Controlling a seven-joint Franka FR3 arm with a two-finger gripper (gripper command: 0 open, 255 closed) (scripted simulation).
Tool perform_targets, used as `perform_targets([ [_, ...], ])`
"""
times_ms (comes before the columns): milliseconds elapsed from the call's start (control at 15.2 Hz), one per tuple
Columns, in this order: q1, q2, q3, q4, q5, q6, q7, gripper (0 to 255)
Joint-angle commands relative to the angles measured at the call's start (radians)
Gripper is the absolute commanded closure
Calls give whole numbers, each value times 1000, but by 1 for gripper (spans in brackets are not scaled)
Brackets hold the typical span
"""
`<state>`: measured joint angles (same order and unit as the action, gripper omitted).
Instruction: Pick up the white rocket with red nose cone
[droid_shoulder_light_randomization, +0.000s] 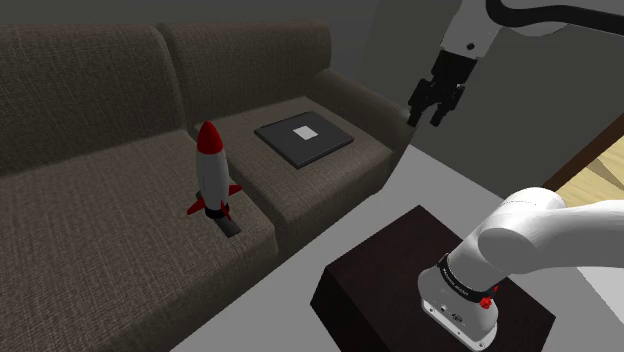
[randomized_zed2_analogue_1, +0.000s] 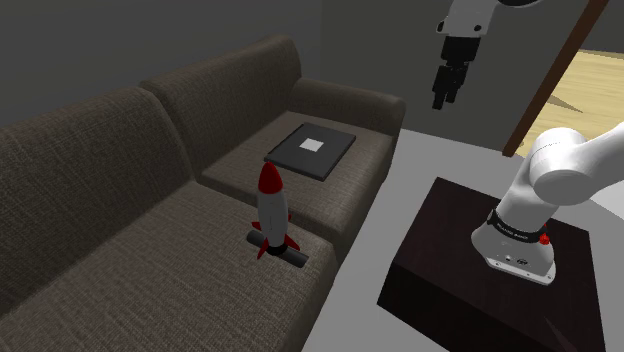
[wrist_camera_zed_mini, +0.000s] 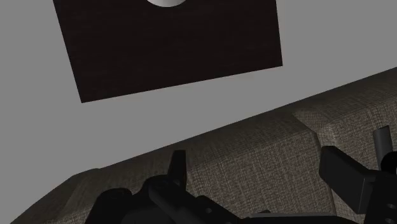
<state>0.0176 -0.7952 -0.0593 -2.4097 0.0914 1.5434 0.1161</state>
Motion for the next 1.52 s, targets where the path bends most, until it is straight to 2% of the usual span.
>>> perform_targets([
  [0,0,0,0,0,0,0,0,0],
  [396,28,11,162,-15,97,118,202,0],
  [792,39,87,328,27,156,245,402,0],
  [1122,22,192,470,105,158,347,575,0],
  [1452,-26,330,622,221,102,430,764,0],
])
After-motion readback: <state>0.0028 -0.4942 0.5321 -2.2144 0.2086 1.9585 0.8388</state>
